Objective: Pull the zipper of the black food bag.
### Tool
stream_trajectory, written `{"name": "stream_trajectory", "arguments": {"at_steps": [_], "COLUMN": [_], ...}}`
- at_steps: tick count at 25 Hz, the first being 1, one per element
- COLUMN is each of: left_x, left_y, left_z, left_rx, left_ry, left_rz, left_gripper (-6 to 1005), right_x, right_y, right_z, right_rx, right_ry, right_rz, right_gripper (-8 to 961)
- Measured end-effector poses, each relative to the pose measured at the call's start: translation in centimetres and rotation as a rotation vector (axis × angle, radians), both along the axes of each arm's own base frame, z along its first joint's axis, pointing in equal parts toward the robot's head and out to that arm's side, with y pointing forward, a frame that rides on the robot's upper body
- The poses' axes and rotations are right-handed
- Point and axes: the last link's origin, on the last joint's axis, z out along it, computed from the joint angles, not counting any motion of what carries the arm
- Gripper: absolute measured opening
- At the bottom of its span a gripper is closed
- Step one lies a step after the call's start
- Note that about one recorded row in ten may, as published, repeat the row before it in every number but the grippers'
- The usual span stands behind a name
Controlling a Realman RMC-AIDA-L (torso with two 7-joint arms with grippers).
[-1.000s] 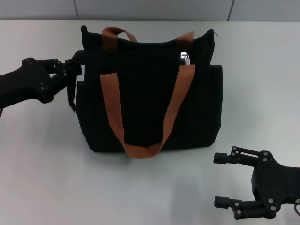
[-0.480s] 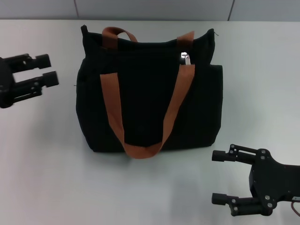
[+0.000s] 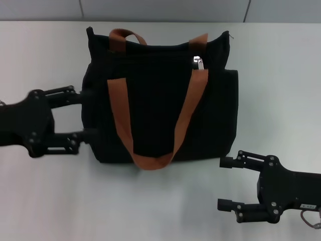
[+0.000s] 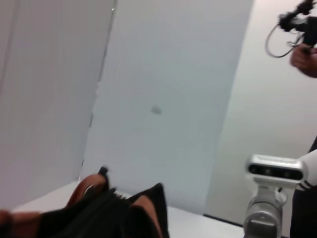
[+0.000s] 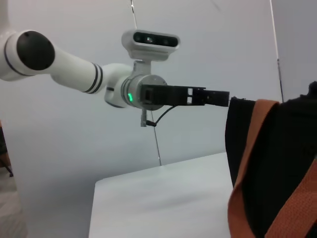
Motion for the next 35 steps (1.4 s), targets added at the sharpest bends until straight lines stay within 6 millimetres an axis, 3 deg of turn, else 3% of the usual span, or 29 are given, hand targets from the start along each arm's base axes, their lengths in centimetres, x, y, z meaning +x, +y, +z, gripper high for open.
{"name": "stream_trajectory", "arguments": {"at_steps": [1, 9, 11, 13, 21, 26, 35], "left_x": [0.1, 0.2, 0.4, 0.3, -2.3, -3.1, -3.5], "left_y": [-0.4, -2.2, -3.1, -3.3, -4.6, -4.9, -5.0], "left_z": [-0.4, -0.2, -2.1, -2.6, -7.7, -8.7, -8.7], "left_rx": [0.026, 0.195, 0.095, 0.069, -0.014, -0.025, -0.029], "left_ry": [-0.022, -0.153, -0.143, -0.136, 0.044, 0.097, 0.113], "left_rz": [-0.026, -0.093, -0.123, -0.122, -0.085, -0.075, -0.060], "left_gripper": [833, 833, 833, 832, 832, 833, 832], "right_x": [0.0, -0.2, -0.2, -0.3, -0.2, 0.0, -0.1], "right_y": [0.0, 0.3, 0.4, 0.5, -0.1, -0.5, -0.4], "right_z": [-0.1, -0.4, -0.4, -0.4, -1.3, -2.4, -2.8], "right_rx": [0.001, -0.005, -0.006, -0.009, -0.040, -0.031, -0.031], "right_ry": [-0.002, -0.008, -0.009, -0.007, -0.019, -0.041, -0.041], "right_rz": [-0.004, -0.003, 0.001, 0.004, 0.007, 0.019, 0.022], "right_gripper": [833, 833, 833, 833, 833, 833, 833]}}
